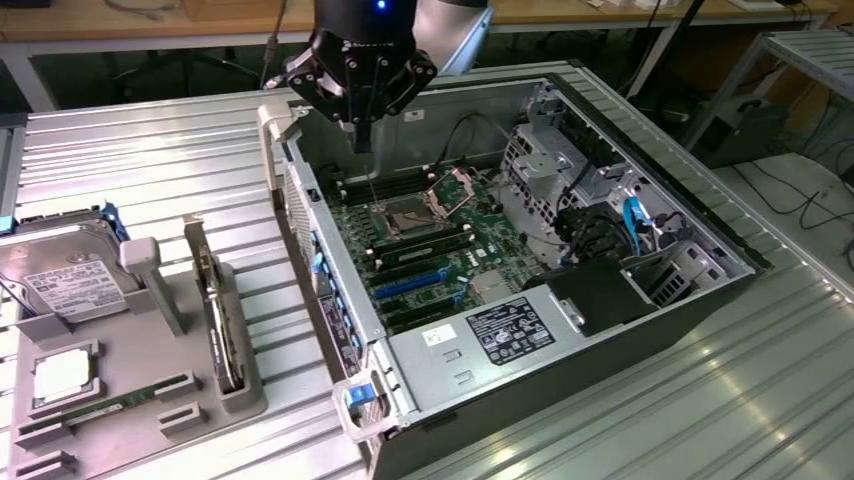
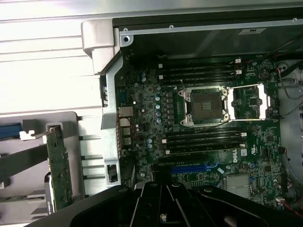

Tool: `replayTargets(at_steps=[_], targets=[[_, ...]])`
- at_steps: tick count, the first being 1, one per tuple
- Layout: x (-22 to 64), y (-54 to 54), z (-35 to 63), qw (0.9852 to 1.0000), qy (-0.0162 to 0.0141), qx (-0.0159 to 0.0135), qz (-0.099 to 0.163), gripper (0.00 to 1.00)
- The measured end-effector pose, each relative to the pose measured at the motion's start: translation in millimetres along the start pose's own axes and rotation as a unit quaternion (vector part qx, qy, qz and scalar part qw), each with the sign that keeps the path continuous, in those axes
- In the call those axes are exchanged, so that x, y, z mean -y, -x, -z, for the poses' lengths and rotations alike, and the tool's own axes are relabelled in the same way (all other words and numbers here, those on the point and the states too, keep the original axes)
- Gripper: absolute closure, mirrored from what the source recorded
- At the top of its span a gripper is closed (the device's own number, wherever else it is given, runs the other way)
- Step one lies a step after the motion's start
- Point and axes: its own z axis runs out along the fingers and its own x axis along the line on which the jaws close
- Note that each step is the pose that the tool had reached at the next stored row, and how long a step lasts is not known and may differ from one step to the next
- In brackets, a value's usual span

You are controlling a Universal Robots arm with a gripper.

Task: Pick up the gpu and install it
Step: 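Reach for the gpu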

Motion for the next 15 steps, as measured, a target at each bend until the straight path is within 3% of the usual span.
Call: replayTargets(at_steps=[15], targets=[[1.0,-10.3,0.3,1.0000,0.0000,0.0000,0.000,0.89]])
